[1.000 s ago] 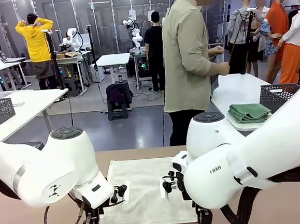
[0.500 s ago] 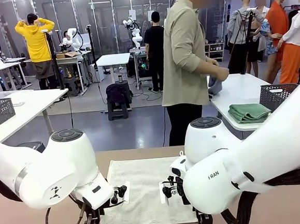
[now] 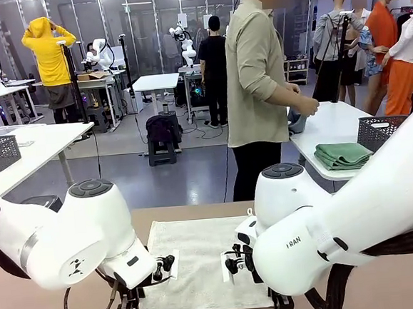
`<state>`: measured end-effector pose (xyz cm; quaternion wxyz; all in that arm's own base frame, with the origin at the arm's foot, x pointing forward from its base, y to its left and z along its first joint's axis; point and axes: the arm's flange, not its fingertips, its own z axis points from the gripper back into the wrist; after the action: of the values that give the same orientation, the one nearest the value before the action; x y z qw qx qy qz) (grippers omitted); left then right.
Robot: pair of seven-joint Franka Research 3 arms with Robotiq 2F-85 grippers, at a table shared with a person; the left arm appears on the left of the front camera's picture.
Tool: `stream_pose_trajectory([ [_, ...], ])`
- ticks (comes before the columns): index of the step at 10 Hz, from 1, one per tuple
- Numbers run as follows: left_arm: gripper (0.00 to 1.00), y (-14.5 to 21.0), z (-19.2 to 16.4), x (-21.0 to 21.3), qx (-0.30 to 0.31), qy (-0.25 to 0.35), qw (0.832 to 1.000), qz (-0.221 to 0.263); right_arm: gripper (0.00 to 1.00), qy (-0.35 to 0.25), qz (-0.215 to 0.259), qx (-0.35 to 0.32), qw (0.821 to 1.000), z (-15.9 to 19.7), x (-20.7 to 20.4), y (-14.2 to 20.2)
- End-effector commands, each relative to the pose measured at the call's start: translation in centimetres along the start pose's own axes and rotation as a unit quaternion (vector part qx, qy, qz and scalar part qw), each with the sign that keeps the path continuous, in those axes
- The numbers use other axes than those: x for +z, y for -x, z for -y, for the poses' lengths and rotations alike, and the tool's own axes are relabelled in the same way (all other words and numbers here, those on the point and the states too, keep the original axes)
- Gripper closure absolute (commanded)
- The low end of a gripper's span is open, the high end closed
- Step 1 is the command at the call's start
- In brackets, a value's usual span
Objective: Fold the towels and place them in the basket.
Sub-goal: When a person lays out a Towel with hook on the table, fold it in half twice.
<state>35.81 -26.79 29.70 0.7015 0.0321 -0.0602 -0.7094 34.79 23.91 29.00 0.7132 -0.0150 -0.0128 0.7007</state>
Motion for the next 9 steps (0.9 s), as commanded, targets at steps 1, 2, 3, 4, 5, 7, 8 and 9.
stream_pose_trajectory([
  [1, 0.53, 0.19, -0.04, -0.71, -0.010, -0.024, 1.000, -0.005, 0.55, 0.018, -0.006, -0.010, 1.000, 0.14, -0.54, -0.57],
  [2, 0.60, 0.24, 0.00, -0.78, -0.012, -0.030, 0.999, -0.008, 0.70, 0.025, -0.005, -0.012, 1.000, 0.11, -0.65, -0.65],
  [3, 0.73, 0.26, 0.04, -0.86, -0.016, -0.036, 0.999, -0.010, 0.75, 0.033, -0.003, -0.014, 0.999, 0.14, -0.57, -0.61],
  [4, 0.80, 0.26, 0.06, -0.94, -0.018, -0.039, 0.999, -0.012, 0.90, 0.036, -0.002, -0.013, 0.999, 0.10, -0.66, -0.70],
  [5, 0.93, 0.29, 0.06, -0.99, -0.019, -0.040, 0.999, -0.014, 0.95, 0.037, -0.002, -0.013, 0.999, 0.10, -0.72, -0.75],
  [7, 1.00, 0.28, 0.01, -1.05, -0.019, -0.038, 0.999, -0.017, 1.00, 0.037, -0.001, -0.014, 0.999, 0.09, -0.81, -0.76],
  [8, 1.00, 0.21, 0.03, -1.00, -0.020, -0.036, 0.999, -0.018, 1.00, 0.036, -0.002, -0.015, 0.999, 0.08, -0.80, -0.78],
  [9, 1.00, 0.14, 0.04, -0.92, -0.023, -0.034, 0.999, -0.018, 1.00, 0.034, -0.004, -0.014, 0.999, 0.10, -0.70, -0.76],
])
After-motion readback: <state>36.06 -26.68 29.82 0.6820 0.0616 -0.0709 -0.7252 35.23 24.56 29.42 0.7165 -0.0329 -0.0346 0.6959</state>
